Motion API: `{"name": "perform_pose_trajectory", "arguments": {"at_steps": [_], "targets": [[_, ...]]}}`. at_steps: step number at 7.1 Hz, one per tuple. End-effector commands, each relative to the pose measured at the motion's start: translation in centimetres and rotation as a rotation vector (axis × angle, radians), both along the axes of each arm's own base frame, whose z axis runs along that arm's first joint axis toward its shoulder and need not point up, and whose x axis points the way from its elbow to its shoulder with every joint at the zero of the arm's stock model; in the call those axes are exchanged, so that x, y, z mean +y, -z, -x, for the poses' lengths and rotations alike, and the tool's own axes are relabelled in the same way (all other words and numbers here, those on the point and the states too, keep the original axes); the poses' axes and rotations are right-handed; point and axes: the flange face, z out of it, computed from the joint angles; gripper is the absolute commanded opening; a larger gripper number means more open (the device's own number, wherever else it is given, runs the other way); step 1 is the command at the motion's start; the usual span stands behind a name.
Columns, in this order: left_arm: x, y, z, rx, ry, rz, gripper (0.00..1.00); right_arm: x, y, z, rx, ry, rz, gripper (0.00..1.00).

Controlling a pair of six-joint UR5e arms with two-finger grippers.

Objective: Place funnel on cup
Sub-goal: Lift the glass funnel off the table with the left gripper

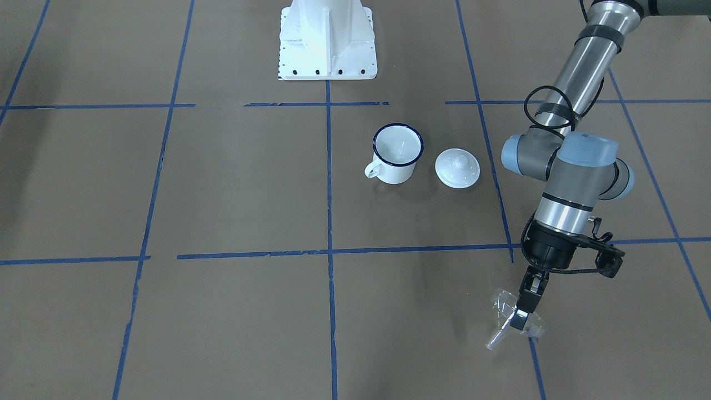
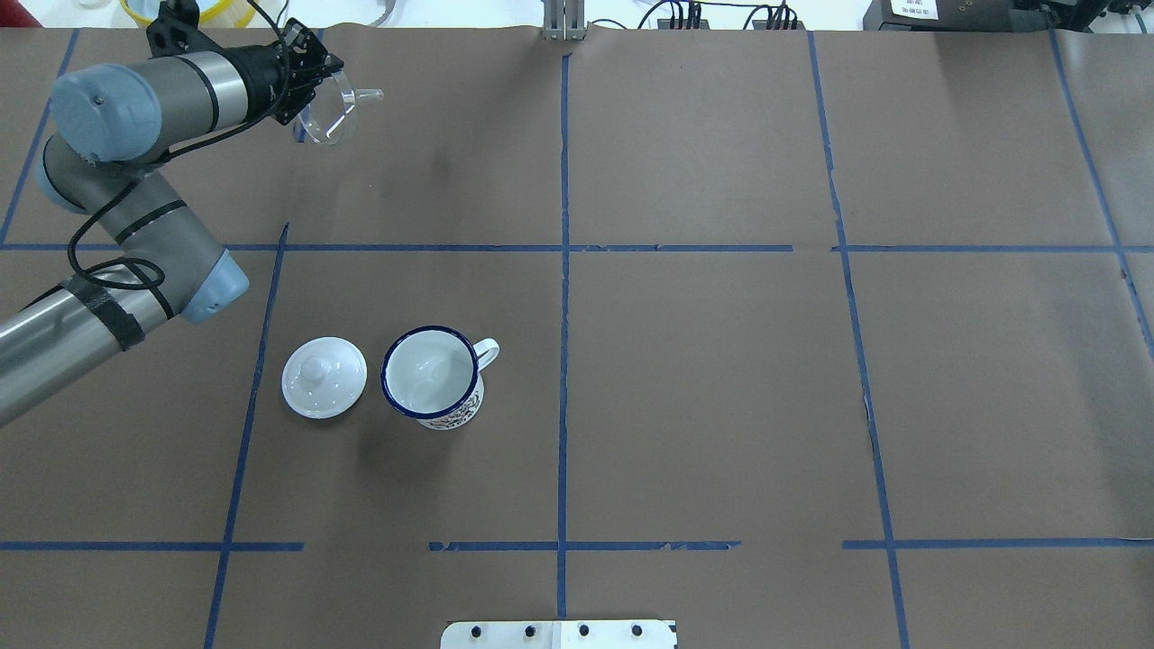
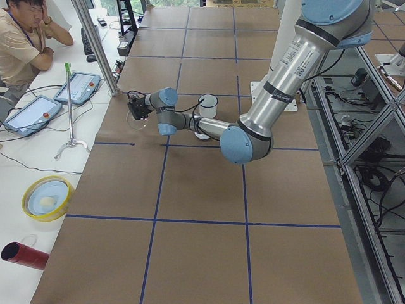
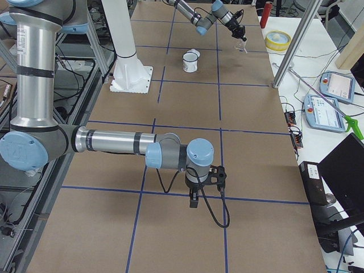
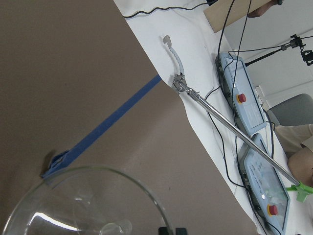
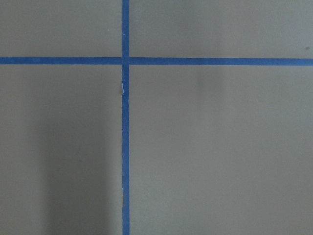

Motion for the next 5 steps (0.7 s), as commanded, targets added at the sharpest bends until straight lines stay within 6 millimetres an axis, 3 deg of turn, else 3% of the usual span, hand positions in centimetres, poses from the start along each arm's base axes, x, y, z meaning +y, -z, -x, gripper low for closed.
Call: {"name": "perform_pose_trajectory", "arguments": {"at_steps": [1, 4, 5], "targets": [[2.6, 8.2, 1.6, -0.025, -0.051, 0.039, 0.0, 0.0, 0.0, 0.0, 0.0, 0.0, 0.0, 1.0], [8.9, 17.9, 3.3, -0.091, -0.24, 0.183, 0.0, 0.0, 0.0, 0.0, 0.0, 0.0, 0.0, 1.0], [12.4, 21.0, 1.9, -0.158, -0.316, 0.213, 0.0, 0.0, 0.0, 0.0, 0.0, 0.0, 0.0, 1.0]]}}
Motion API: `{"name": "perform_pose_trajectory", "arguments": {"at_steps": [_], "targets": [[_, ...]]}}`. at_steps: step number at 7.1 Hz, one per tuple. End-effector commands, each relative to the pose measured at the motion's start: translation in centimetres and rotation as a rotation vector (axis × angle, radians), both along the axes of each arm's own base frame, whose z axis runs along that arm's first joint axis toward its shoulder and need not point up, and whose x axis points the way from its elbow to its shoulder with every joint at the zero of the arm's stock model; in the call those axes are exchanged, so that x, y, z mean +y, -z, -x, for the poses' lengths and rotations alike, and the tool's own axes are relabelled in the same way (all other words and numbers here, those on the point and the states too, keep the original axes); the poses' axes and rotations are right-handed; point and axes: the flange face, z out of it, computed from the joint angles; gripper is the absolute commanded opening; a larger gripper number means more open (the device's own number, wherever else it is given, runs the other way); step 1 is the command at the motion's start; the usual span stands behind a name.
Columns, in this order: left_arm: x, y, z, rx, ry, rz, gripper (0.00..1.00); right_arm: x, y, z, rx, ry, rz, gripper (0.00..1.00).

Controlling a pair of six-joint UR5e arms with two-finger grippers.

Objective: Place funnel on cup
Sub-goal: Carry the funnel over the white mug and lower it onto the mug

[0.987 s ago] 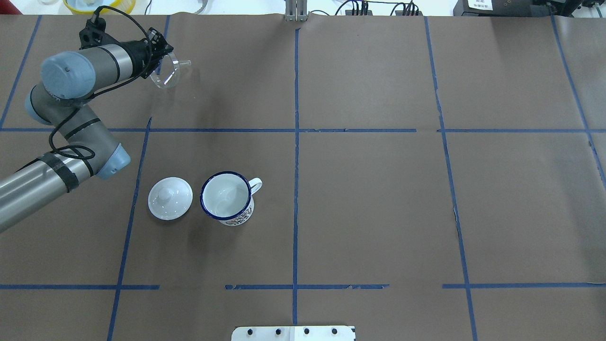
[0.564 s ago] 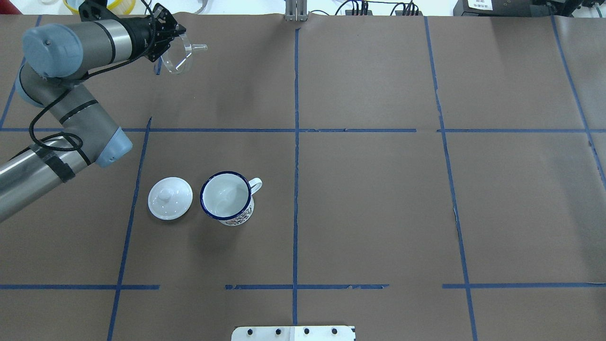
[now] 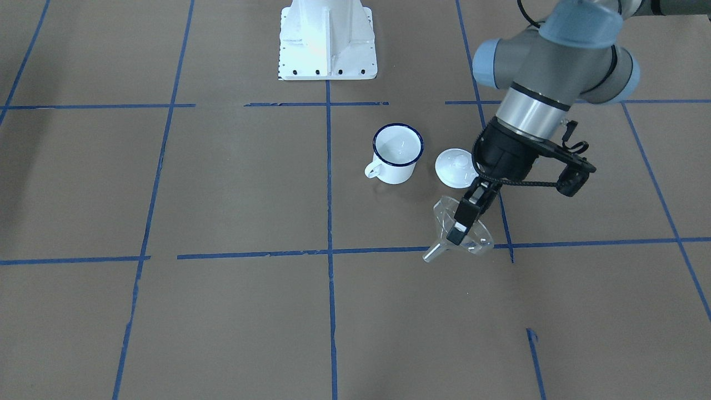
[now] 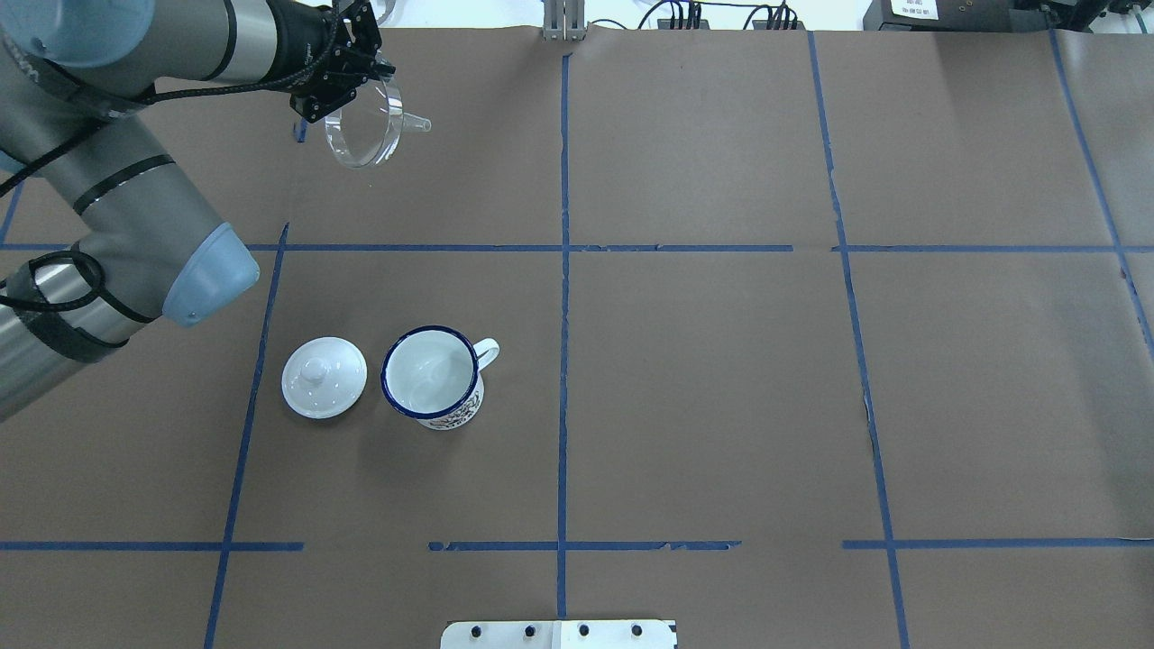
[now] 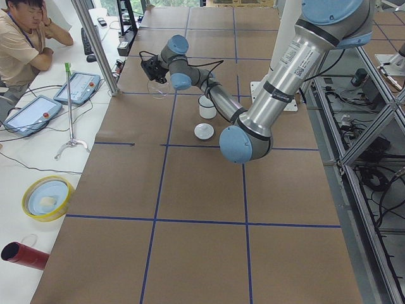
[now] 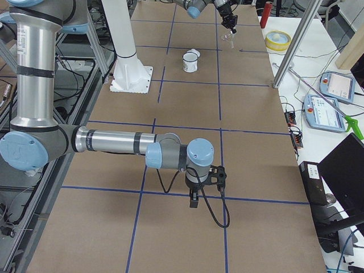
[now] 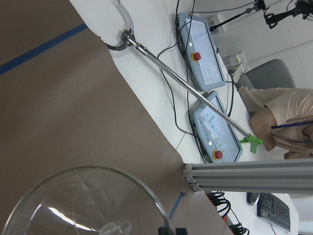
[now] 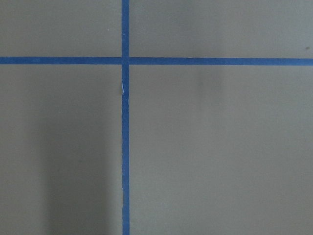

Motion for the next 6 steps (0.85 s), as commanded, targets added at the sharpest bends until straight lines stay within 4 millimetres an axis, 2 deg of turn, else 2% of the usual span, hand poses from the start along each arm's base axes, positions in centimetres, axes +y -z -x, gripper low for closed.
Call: {"name": "perform_pose_trajectory", "arguments": {"at_steps": [1, 2, 4, 6], "targets": [[6.7, 6.8, -3.0, -0.159, -0.161, 0.101, 0.0, 0.0, 0.0, 0.0, 0.0, 0.0, 0.0, 1.0], [8.7, 9.5, -5.1, -0.231, -0.215, 0.163, 0.0, 0.0, 0.0, 0.0, 0.0, 0.0, 0.0, 1.0], [12.1, 11.4, -8.7, -0.438, -0.348, 0.264, 0.0, 0.0, 0.0, 0.0, 0.0, 0.0, 0.0, 1.0], [10.8, 9.4, -14.7, -0.581, -0.398, 0.369, 0.0, 0.0, 0.0, 0.0, 0.0, 0.0, 0.0, 1.0]]}}
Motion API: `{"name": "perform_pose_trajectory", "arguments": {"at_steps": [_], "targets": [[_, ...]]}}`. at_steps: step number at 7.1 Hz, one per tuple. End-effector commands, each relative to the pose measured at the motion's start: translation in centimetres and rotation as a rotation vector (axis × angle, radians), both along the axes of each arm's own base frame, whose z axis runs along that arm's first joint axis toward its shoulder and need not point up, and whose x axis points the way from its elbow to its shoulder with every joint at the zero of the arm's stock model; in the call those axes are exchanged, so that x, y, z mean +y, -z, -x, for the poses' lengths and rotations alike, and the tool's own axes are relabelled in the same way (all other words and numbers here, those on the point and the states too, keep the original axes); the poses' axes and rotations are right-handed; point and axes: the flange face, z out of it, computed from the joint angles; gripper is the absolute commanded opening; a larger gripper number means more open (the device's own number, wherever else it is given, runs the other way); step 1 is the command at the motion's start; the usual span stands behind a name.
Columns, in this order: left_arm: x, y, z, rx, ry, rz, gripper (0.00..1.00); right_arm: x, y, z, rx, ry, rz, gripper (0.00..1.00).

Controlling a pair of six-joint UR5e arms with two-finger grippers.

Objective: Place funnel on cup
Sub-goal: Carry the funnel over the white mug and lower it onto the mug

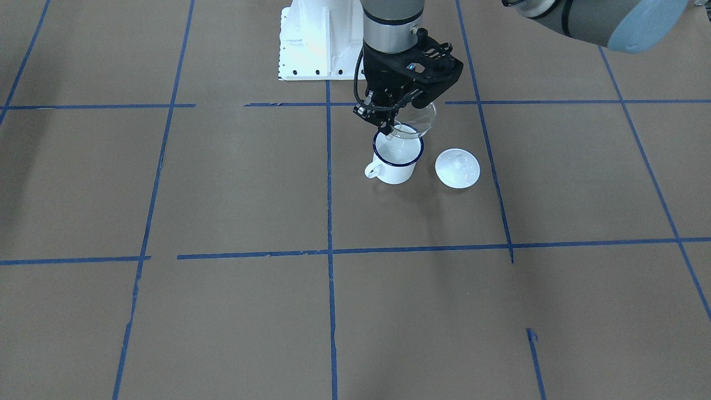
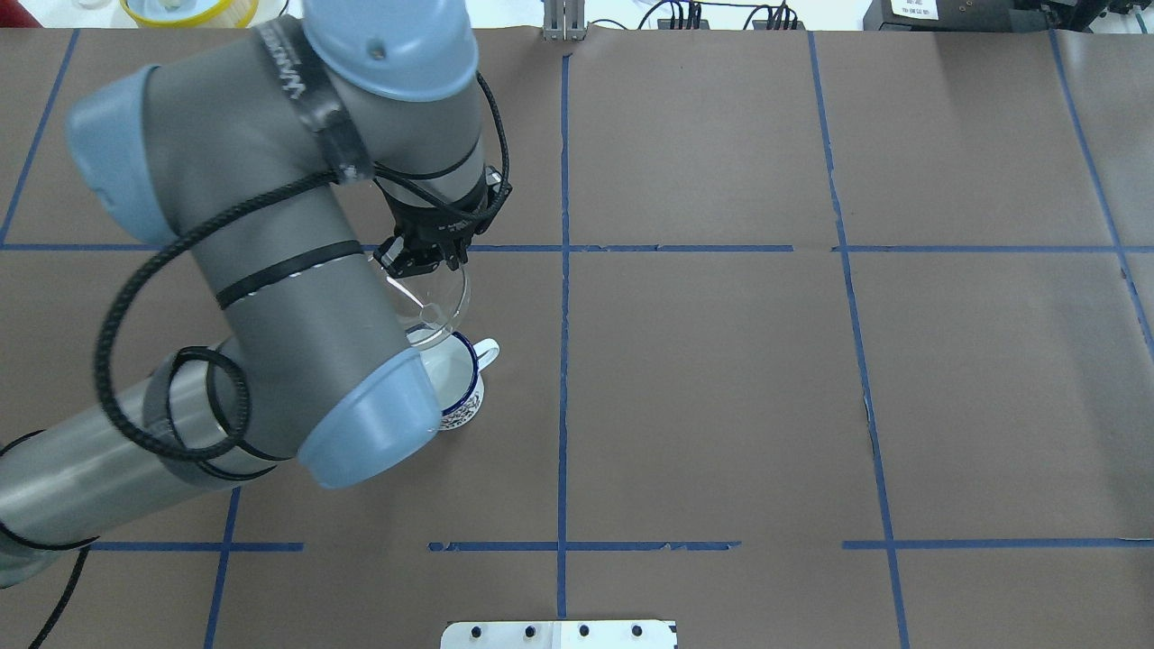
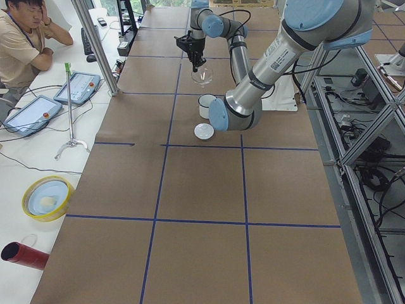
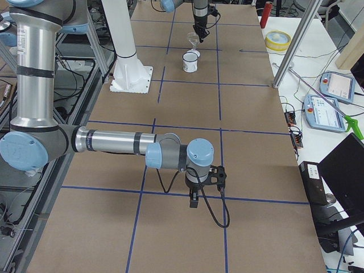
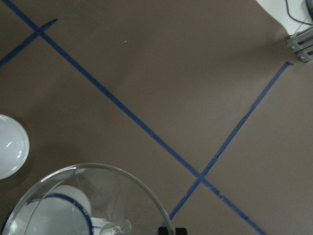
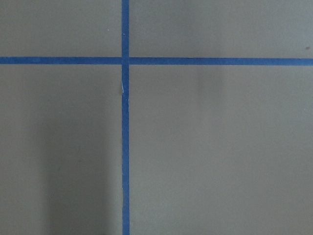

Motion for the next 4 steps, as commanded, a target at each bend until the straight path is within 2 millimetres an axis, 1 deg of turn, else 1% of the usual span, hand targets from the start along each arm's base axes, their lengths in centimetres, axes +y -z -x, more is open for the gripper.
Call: {"name": "perform_pose_trajectory", "arguments": {"at_steps": [1, 2, 3, 4], "targets": [[0.0, -1.9, -4.5, -0.106, -0.062, 0.047, 0.0, 0.0, 0.0, 0.0, 0.0, 0.0, 0.0, 1.0], [0.7, -2.7, -6.2, -0.133, -0.073, 0.027, 0.0, 0.0, 0.0, 0.0, 0.0, 0.0, 0.0, 1.0], [1.0, -4.0, -7.5, -0.121, -0.081, 0.009, 0.0, 0.0, 0.0, 0.0, 0.0, 0.0, 0.0, 1.0], [1.3, -5.4, -8.0, -0.115, -0.088, 0.005, 0.0, 0.0, 0.0, 0.0, 0.0, 0.0, 0.0, 1.0]]}}
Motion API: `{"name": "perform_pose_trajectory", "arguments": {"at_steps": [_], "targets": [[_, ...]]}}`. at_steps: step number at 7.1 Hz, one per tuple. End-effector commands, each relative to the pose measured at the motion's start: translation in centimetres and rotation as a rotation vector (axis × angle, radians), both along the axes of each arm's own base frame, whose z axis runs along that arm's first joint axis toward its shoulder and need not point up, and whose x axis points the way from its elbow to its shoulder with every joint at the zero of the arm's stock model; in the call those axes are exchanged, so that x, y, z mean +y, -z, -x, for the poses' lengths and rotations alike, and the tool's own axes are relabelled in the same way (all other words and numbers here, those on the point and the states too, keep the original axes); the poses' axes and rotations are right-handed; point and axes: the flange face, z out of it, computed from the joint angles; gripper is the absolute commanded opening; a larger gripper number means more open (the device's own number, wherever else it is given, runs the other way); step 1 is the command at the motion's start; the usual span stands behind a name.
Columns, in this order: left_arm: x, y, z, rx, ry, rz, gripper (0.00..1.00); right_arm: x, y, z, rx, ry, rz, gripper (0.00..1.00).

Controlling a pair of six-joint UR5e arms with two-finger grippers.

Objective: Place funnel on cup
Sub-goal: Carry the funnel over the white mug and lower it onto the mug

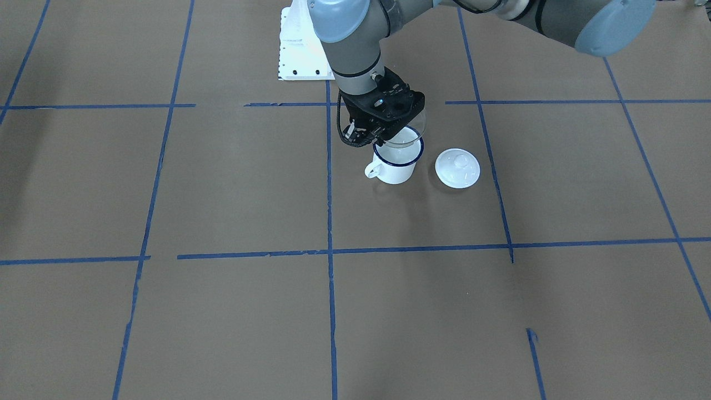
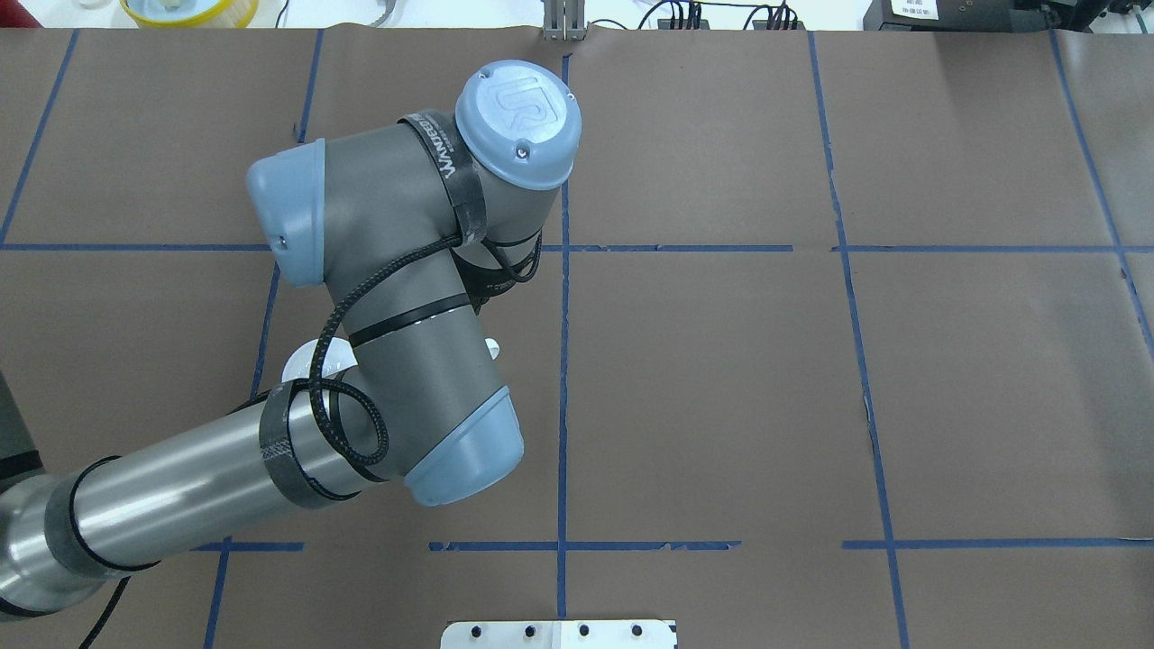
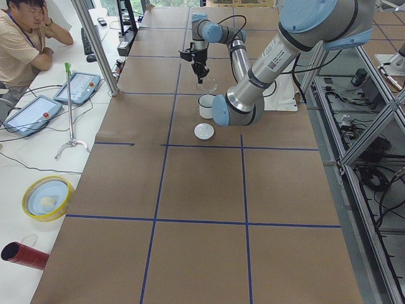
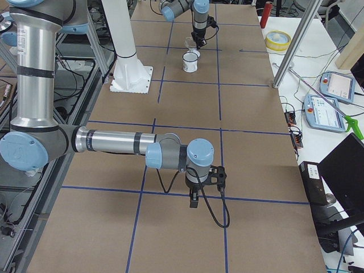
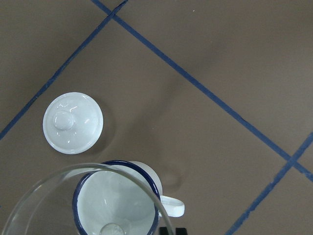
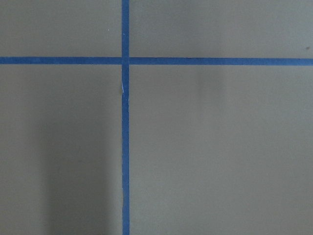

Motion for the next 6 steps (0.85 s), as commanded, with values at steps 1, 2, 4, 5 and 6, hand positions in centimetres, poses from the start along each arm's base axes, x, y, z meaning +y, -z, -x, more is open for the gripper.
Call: {"name": "perform_pose_trajectory", "arguments": {"at_steps": [1, 2, 4, 5, 6], "targets": [[1.0, -2.3, -1.7, 0.009, -0.021, -0.011, 0.0, 0.0, 0.0, 0.0, 0.0, 0.0, 0.0, 1.0], [0.9, -3.3, -2.1, 0.022, -0.019, -0.019, 0.0, 0.0, 0.0, 0.0, 0.0, 0.0, 0.0, 1.0], [0.8, -4.4, -2.3, 0.028, -0.012, -0.034, 0.0, 0.0, 0.0, 0.0, 0.0, 0.0, 0.0, 1.0], [0.6, -4.5, -2.1, 0.025, -0.014, -0.043, 0.0, 0.0, 0.0, 0.0, 0.0, 0.0, 0.0, 1.0], [0.6, -4.7, -2.1, 0.022, -0.015, -0.043, 0.0, 0.0, 0.0, 0.0, 0.0, 0.0, 0.0, 1.0]]}}
